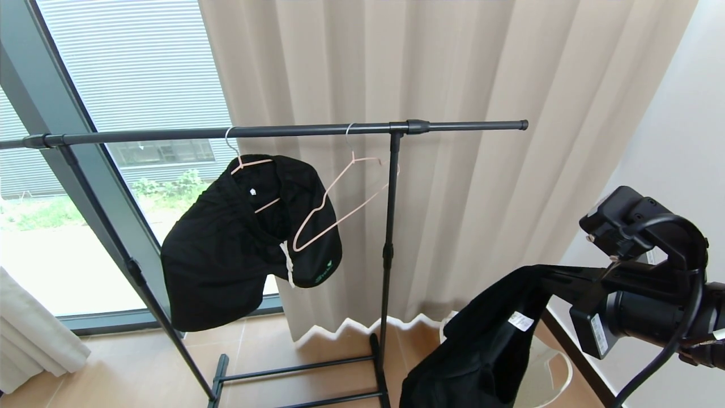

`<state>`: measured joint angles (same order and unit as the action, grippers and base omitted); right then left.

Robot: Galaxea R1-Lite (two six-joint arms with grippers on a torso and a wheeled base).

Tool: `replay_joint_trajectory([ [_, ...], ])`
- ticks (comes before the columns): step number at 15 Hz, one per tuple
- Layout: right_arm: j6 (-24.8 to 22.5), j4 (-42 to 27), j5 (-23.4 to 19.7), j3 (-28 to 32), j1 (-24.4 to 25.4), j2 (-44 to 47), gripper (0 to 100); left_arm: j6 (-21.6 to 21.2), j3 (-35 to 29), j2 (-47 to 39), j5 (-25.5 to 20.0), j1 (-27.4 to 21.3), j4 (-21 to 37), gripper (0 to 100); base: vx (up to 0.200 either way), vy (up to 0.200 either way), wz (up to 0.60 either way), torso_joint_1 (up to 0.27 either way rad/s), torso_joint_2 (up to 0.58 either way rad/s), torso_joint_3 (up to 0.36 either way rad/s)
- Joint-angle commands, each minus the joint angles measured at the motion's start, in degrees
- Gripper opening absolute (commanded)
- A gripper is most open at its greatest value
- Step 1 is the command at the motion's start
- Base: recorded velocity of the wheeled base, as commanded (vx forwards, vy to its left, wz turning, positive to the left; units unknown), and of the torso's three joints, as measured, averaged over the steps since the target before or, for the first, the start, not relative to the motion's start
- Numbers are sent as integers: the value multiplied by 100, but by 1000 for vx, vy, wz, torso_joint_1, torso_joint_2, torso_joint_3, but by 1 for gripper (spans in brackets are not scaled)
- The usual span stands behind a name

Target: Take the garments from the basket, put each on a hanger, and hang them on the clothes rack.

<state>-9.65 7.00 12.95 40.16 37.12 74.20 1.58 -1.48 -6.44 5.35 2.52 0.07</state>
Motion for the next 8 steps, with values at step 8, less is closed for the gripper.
replay_joint_trajectory([
  [8,51,249,-38,1530,111,1632,0,2399,-3368,-5957,-1309,-2669,-438,100,0,0,0,0,0,0],
])
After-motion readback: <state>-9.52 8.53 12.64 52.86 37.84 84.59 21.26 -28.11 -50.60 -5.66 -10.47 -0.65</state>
